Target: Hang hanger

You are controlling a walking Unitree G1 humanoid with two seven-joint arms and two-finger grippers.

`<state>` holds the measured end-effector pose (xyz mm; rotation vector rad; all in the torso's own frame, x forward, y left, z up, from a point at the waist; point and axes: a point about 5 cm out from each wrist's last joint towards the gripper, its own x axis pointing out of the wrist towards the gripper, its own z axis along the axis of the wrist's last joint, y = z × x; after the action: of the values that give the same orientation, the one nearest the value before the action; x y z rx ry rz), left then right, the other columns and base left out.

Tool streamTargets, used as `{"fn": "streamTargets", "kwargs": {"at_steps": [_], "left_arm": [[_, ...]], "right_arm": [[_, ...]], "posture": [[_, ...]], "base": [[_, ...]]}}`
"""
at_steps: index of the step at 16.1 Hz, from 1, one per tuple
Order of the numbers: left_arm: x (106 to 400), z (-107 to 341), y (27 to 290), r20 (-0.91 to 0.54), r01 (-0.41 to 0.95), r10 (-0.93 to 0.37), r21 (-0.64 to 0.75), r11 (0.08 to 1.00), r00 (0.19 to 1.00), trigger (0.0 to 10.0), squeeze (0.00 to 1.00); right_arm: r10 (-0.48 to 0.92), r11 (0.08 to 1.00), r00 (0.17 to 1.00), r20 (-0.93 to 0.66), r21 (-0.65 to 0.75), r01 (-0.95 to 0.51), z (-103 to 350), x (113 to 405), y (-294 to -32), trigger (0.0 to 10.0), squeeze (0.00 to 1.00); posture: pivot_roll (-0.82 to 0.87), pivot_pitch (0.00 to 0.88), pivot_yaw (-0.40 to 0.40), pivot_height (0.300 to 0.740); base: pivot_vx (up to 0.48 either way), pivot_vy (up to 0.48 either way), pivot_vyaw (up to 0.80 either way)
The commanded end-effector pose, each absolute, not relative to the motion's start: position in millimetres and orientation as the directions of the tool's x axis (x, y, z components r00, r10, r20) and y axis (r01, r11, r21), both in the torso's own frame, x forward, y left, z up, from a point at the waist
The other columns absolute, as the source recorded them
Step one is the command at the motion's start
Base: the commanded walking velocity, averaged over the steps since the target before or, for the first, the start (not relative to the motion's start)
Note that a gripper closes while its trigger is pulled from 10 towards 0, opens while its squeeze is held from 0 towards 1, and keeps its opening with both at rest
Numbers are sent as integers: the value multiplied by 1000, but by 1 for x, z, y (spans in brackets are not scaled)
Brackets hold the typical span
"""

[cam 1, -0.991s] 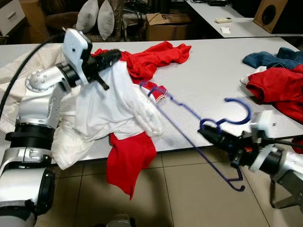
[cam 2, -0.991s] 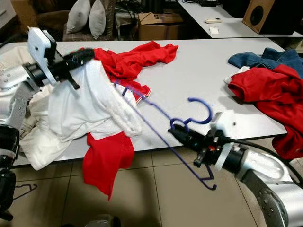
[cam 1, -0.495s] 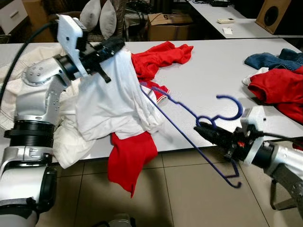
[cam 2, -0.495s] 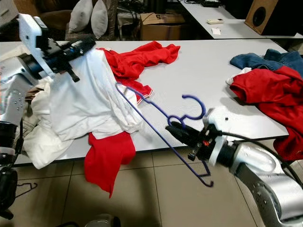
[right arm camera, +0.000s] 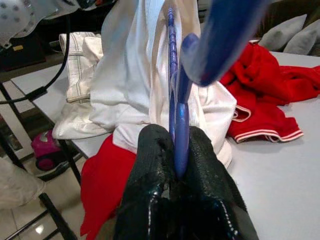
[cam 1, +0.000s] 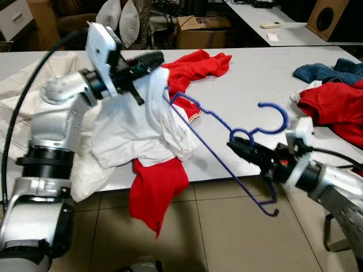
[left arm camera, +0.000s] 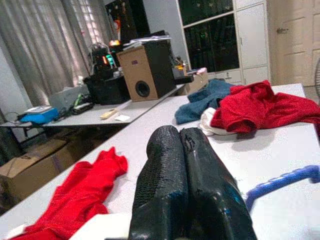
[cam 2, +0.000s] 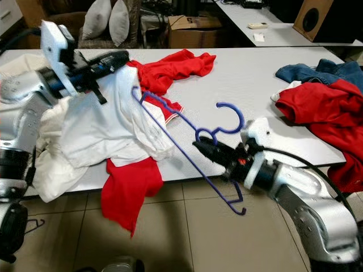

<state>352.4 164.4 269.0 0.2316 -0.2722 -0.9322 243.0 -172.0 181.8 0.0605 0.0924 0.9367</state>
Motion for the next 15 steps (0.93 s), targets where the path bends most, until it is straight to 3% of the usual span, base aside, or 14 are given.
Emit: {"fn": "streamTargets", "kwargs": {"at_steps": [1, 4, 8, 15], "left_arm": [[350, 268, 158, 122, 772, -828, 307, 556, 548, 0, 0], [350, 264, 151, 130, 782, -830, 283, 556, 543, 0, 0], [351, 266, 142, 162, 799, -838, 255, 545, 521, 0, 0], [354, 283, 159, 202, 775, -812, 244, 583, 548, 0, 0]], "right_arm": [[810, 587, 585, -45, 73, -806, 184, 248, -170, 10000, 0], [816, 578, 576, -44, 77, -813, 183, 253, -167, 10000, 0], [881, 473, 471, -46, 124, -872, 179, 250, -161, 10000, 0], [832, 506, 530, 165, 169, -846, 198, 259, -170, 10000, 0]], "posture": [[61, 0, -13, 740], [62, 0, -13, 740], [60, 0, -14, 740], [65, 0, -13, 740]], "base": [[0, 0, 0], [0, 0, 0], [0, 0, 0], [0, 0, 0]]}}
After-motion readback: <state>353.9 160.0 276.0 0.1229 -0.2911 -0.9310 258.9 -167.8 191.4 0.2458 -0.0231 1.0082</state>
